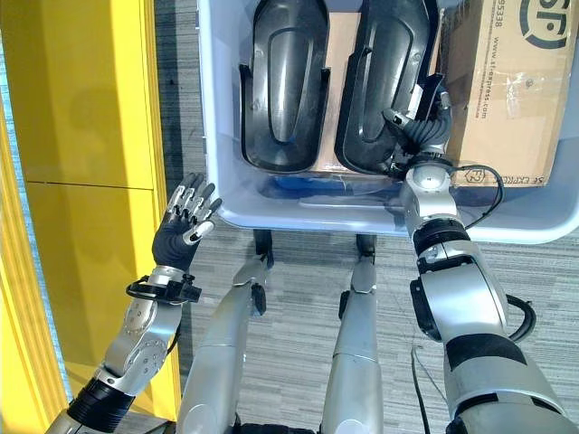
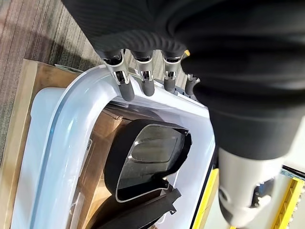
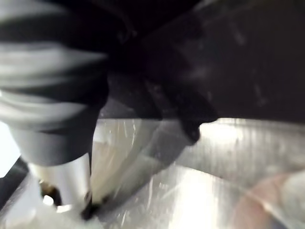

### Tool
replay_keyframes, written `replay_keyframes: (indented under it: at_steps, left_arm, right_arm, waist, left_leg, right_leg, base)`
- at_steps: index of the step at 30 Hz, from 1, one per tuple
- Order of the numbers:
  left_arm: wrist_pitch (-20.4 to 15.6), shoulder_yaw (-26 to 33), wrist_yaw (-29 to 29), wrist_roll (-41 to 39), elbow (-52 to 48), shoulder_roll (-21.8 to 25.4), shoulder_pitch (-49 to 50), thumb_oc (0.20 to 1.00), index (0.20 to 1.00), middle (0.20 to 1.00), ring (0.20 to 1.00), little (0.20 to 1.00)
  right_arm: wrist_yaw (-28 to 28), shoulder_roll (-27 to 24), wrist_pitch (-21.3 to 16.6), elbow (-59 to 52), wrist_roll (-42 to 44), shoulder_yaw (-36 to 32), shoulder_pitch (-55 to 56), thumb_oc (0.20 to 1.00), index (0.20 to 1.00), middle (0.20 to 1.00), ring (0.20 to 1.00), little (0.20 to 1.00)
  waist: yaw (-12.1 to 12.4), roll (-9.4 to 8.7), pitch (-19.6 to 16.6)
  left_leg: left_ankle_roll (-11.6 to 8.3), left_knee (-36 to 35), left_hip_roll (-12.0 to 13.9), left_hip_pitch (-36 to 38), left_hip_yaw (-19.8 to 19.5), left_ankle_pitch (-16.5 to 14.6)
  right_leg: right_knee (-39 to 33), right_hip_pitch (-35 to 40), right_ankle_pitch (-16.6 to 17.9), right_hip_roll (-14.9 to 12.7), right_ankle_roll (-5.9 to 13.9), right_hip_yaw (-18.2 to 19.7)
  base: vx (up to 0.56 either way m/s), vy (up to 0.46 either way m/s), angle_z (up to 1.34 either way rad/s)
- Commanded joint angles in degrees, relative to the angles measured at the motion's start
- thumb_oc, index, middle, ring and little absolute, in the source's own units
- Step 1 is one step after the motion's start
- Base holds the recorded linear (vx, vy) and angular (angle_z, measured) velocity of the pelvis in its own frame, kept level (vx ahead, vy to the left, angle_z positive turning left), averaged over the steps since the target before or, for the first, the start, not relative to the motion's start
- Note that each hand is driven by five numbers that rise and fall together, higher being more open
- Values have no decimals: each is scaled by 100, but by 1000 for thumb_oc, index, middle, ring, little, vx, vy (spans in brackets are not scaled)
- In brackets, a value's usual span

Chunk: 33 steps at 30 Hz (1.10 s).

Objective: Move parts from the plastic box to the shelf.

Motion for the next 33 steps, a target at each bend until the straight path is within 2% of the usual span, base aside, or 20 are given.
replay_keyframes:
  at_steps: [1,5,13,17,19,21,23,27,29,31,33]
  left_arm:
    - [-170,-45,67,36,-428,-11,-53,1000,1000,1000,1000,1000]
    - [-194,-51,70,0,-328,-52,-97,1000,1000,1000,1000,1000]
    - [-213,-41,-88,-110,-111,-101,-86,1000,1000,1000,1000,1000]
    - [-126,26,-293,-148,134,-111,121,1000,1000,1000,1000,1000]
    - [-108,43,-328,-172,224,-131,169,1000,1000,1000,1000,1000]
    - [-32,156,-466,-171,311,-66,330,1000,1000,1000,1000,1000]
    - [-6,188,-499,-185,315,-51,382,1000,1000,1000,1000,1000]
    - [74,373,-632,-170,340,10,580,1000,1000,1000,1000,1000]
    - [158,584,-756,-99,400,3,799,1000,1000,1000,1000,1000]
    - [161,581,-756,-99,393,7,815,1000,1000,1000,1000,1000]
    - [230,742,-852,-15,411,21,981,1000,1000,1000,1000,1000]
  right_arm:
    - [-15,-381,231,443,126,210,391,200,200,200,200,200]
    - [0,-186,128,265,230,117,666,200,200,200,200,200]
    - [-13,81,-170,-1008,275,-258,1687,200,200,200,200,200]
    - [30,264,-297,-2329,70,-589,2825,200,200,200,200,200]
    - [38,299,-332,-2536,48,-661,3040,200,200,200,200,200]
    - [82,387,-355,-3046,-66,-898,3577,200,200,200,200,200]
    - [76,409,-363,-3277,-127,-948,3739,200,200,200,200,200]
    - [174,510,-412,-3874,-251,-1109,4194,200,200,200,200,200]
    - [472,674,-485,-4588,-230,-1298,4789,200,200,200,200,200]
    - [471,680,-475,-4610,-234,-1301,4815,200,200,200,200,200]
    - [707,754,-527,-5043,-88,-1439,5195,200,200,200,200,200]
  waist:
    - [50,252,-142]
    - [8,201,-142]
    - [-91,30,-142]
    - [-91,-109,-539]
    - [-87,-134,-643]
    - [-52,-197,-998]
    - [-58,-229,-1058]
    - [-69,-359,-1420]
    - [-145,-473,-1803]
    - [-145,-474,-1803]
    - [-186,-534,-2069]
  left_leg:
    - [-195,292,243,166,-308,-370]
    - [-190,162,222,399,-264,-362]
    - [-277,-642,199,1730,-244,-141]
    - [-327,-1071,257,2519,-341,25]
    - [-346,-1160,289,2681,-352,54]
    - [-370,-1405,352,3074,-395,108]
    - [-379,-1499,364,3222,-394,133]
    - [-415,-1780,398,3615,-364,193]
    - [-468,-1954,495,3932,-322,240]
    - [-470,-1971,497,3956,-322,246]
    - [-487,-2020,568,4168,-299,233]
  right_leg:
    - [815,-11,-294,195,-188,99]
    - [740,188,-297,203,-194,85]
    - [72,1458,-132,58,-60,-92]
    - [-455,2359,-16,-105,9,-274]
    - [-546,2535,-26,-134,21,-345]
    - [-832,2961,25,-241,69,-489]
    - [-932,3112,45,-242,69,-517]
    - [-1183,3485,92,-252,105,-605]
    - [-1321,3777,101,-258,139,-712]
    - [-1331,3798,102,-257,138,-716]
    - [-1340,3992,67,-234,153,-741]
  base:
    - [0,0,0]
    - [-4,26,0]
    - [3,-2,-1]
    - [121,-64,7]
    - [122,-57,13]
    - [140,-73,8]
    - [77,-37,13]
    - [89,-54,7]
    - [122,-67,3]
    - [50,-25,8]
    - [69,-43,2]
